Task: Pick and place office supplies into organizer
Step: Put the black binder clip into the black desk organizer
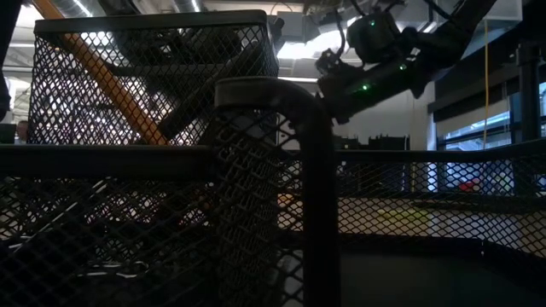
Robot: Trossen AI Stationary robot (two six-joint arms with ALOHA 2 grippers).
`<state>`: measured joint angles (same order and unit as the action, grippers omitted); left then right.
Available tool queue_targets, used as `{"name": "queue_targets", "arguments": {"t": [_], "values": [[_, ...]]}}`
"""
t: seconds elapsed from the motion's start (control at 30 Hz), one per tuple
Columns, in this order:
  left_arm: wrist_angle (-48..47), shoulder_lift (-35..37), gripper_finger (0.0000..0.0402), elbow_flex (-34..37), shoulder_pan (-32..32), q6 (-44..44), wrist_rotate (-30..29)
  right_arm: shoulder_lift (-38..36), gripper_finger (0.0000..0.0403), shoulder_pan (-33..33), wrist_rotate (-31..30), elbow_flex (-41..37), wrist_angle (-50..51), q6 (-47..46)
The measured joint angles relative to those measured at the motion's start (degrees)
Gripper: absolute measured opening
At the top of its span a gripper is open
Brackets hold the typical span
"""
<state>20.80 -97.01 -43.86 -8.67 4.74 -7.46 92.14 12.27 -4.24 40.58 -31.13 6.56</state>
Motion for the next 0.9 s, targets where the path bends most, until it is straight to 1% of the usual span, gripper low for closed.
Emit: {"name": "queue_targets", "arguments": {"t": [0.07,0.13,0.27,0.33,0.4,0.53,0.63,0.77,0.9], "values": [[3.84,0.00,0.0120,0.40,-0.24,-0.31,0.27,0.00,0.0001,0.00,0.01,0.00,-2.13,0.84],[8.38,0.00,0.0120,1.52,-0.47,-0.76,2.24,0.00,0.0001,0.00,0.01,0.00,-4.27,1.78],[16.39,0.92,0.0120,4.93,-3.19,-0.72,8.29,-0.02,0.0000,0.00,0.02,0.00,-8.53,3.13],[21.38,1.18,0.0120,7.67,-5.10,0.94,11.03,-0.04,0.0000,0.00,0.02,0.00,-10.10,3.82],[28.53,1.18,0.0120,10.73,-6.58,2.61,15.03,-0.04,0.0000,0.00,0.21,0.00,-11.68,4.35],[45.87,0.50,0.0120,15.12,-8.50,3.94,24.08,-0.04,0.0000,0.00,4.85,0.00,-16.24,4.15],[51.79,0.28,0.0120,16.39,-8.66,4.56,27.85,-0.07,0.0000,0.00,8.23,0.00,-19.96,2.74],[51.71,0.26,0.0120,16.35,-8.13,4.56,27.93,-0.07,0.0000,-0.60,13.21,0.00,-23.87,1.24],[52.32,0.26,0.0120,16.11,-6.95,3.48,24.90,-0.07,0.0000,-2.09,13.83,0.00,-25.11,1.21]]}}
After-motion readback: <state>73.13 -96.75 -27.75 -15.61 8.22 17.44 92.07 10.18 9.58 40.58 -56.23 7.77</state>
